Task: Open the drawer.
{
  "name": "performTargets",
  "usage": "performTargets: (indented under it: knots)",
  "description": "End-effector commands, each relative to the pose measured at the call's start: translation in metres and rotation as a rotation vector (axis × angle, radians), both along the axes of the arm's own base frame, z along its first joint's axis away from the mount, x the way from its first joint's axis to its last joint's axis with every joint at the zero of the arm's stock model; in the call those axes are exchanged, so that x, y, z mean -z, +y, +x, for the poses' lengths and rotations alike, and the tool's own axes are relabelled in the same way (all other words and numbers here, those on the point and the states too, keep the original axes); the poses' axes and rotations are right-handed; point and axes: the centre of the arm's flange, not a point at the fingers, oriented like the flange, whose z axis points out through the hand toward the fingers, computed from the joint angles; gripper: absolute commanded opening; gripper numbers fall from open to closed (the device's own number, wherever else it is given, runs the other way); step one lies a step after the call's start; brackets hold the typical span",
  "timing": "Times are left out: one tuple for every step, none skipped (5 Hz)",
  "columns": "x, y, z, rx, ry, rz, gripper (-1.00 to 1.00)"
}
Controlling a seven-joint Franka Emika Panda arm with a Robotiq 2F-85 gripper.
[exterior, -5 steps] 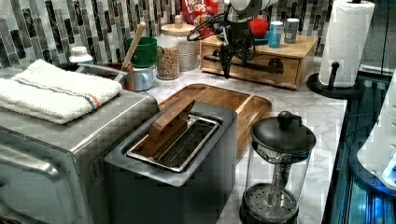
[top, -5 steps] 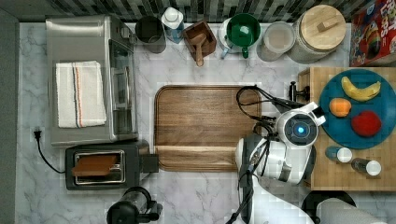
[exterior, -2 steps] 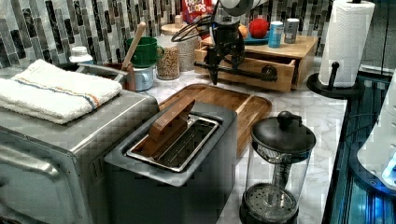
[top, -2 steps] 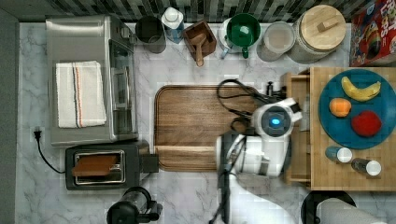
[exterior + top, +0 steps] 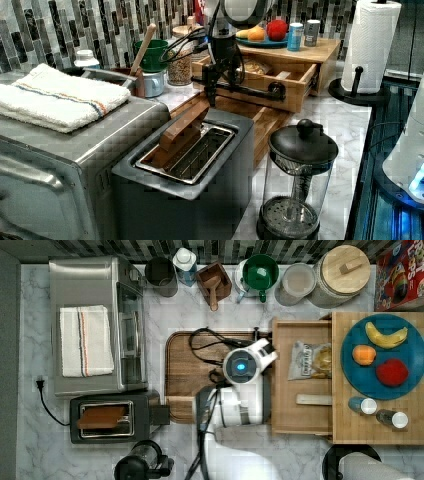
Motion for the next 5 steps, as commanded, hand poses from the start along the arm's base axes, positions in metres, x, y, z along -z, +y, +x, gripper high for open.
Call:
performTargets:
  knots:
    - [-0.0206, 0.0926, -0.0176, -0.099, -0.082, 0.068, 1.0]
    - [-0.02, 0.0978, -0.0143, -0.073, -0.096, 0.077, 1.0]
    - [-0.02, 0.0979, -0.0143, -0.073, -0.096, 0.077, 1.0]
    - [-0.0201, 0.0978, -0.0142, -0.073, -0.096, 0.077, 1.0]
    - [-0.0201, 0.0978, -0.0142, -0.073, -0.096, 0.077, 1.0]
